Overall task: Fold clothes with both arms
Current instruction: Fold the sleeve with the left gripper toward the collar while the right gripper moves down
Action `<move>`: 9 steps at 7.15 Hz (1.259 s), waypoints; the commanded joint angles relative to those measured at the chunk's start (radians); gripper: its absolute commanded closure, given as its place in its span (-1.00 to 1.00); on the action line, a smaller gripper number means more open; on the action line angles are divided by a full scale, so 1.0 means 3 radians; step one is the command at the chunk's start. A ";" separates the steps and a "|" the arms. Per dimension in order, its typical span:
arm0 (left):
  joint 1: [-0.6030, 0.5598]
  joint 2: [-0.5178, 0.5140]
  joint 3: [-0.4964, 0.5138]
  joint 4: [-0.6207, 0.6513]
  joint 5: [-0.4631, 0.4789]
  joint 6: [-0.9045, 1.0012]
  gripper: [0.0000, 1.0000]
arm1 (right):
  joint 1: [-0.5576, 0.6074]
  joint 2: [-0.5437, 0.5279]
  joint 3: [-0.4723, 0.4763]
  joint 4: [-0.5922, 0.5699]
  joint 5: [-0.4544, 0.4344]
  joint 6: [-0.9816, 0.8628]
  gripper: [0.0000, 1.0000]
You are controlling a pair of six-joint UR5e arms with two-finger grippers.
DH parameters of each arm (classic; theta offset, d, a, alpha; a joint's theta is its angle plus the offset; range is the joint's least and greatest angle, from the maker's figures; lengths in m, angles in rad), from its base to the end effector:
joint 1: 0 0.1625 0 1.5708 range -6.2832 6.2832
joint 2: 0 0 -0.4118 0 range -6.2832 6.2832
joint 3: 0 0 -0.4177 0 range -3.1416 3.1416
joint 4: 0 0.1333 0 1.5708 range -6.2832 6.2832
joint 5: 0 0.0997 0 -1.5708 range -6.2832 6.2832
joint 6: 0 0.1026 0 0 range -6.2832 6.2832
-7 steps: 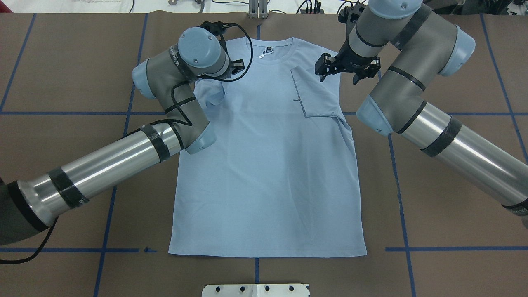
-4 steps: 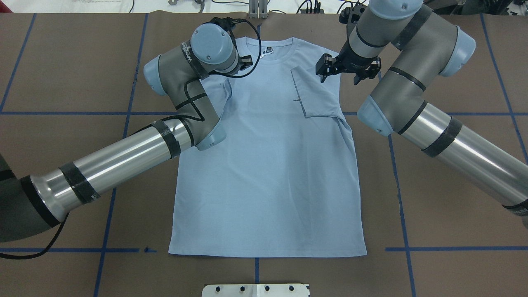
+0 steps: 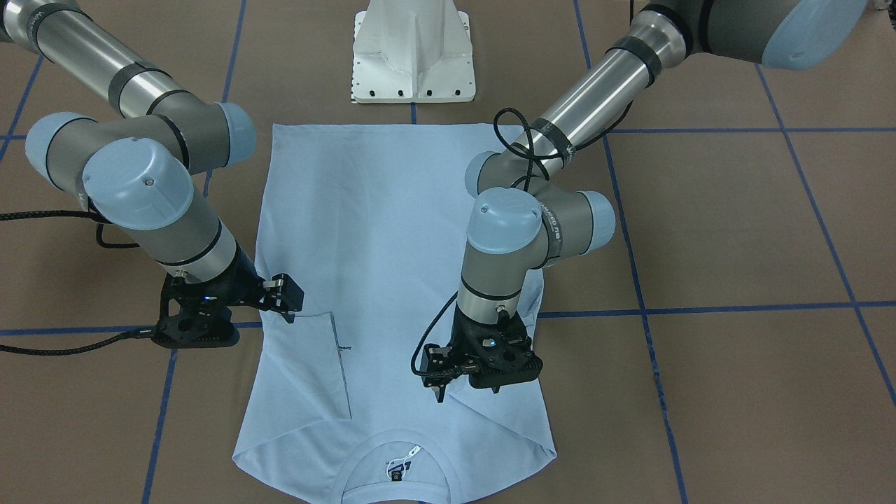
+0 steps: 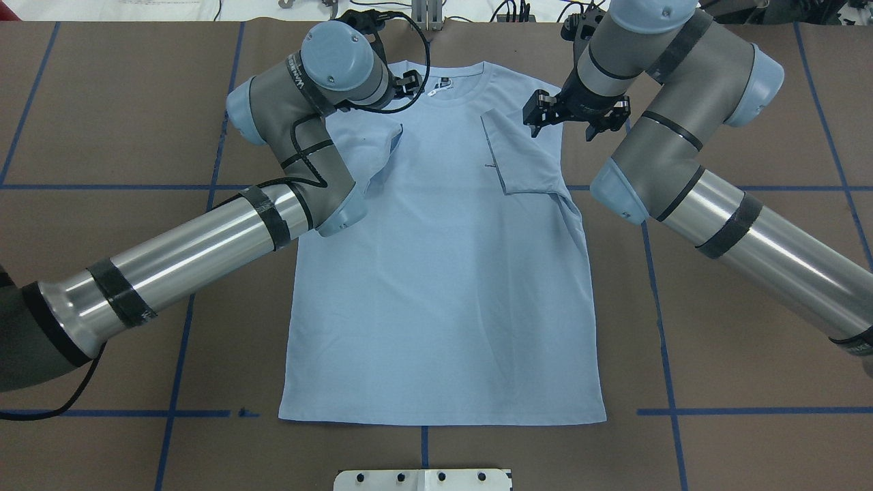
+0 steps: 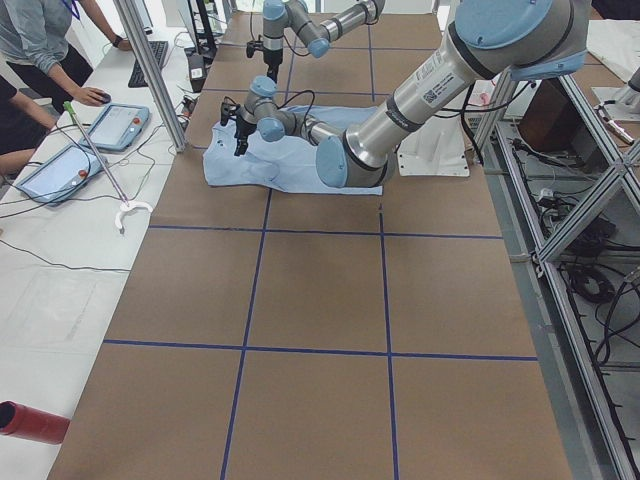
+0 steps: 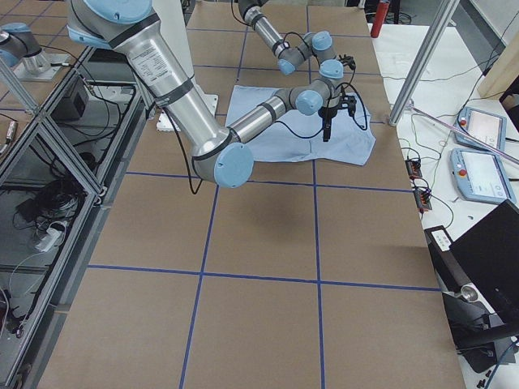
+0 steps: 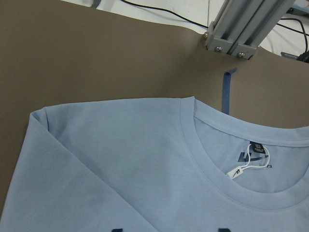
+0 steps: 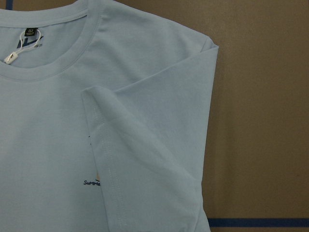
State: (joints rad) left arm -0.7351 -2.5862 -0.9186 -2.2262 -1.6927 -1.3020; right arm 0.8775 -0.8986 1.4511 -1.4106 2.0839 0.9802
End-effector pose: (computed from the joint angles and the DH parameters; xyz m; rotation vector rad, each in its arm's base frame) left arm 0.5712 -0.6794 0.1998 0.3943 0.9509 -0.3626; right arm -0.4129 -0.6267 0.2679 0.1020 -0.8452 0.0866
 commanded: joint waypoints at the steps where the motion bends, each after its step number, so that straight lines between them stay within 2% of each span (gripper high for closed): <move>1: -0.0014 0.0432 -0.0601 0.0214 -0.0273 0.0039 -1.00 | -0.0005 -0.0057 0.0015 0.0160 0.0008 0.0045 -1.00; 3: -0.0019 0.0800 -0.1377 0.0832 -0.0279 0.0472 -1.00 | -0.0193 -0.0352 0.0219 0.0548 -0.0007 0.0483 -1.00; 4: -0.0019 0.1101 -0.1898 0.1093 -0.0284 0.0606 -1.00 | -0.0326 -0.0572 0.0438 0.0595 -0.0155 0.0597 -1.00; 5: -0.0019 0.1362 -0.2409 0.1333 -0.0299 0.0774 -1.00 | -0.0692 -0.0908 0.0921 0.0596 -0.0622 0.0937 -1.00; 6: -0.0014 0.1598 -0.2850 0.1498 -0.0304 0.0781 -1.00 | -0.0984 -0.1271 0.1381 0.0581 -0.0849 0.1295 -1.00; 8: -0.0019 0.1662 -0.2977 0.1530 -0.0314 0.0781 -1.00 | -0.1323 -0.1829 0.1895 0.0570 -0.0948 0.1497 -1.00; 9: -0.0014 0.1662 -0.2977 0.1525 -0.0395 0.0776 -1.00 | -0.1537 -0.1968 0.1993 0.0575 -0.1019 0.1721 -1.00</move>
State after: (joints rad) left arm -0.7404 -2.0953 -1.7971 -1.7725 -1.7915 -1.0692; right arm 0.4952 -1.4120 1.9837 -1.2383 1.8071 1.4190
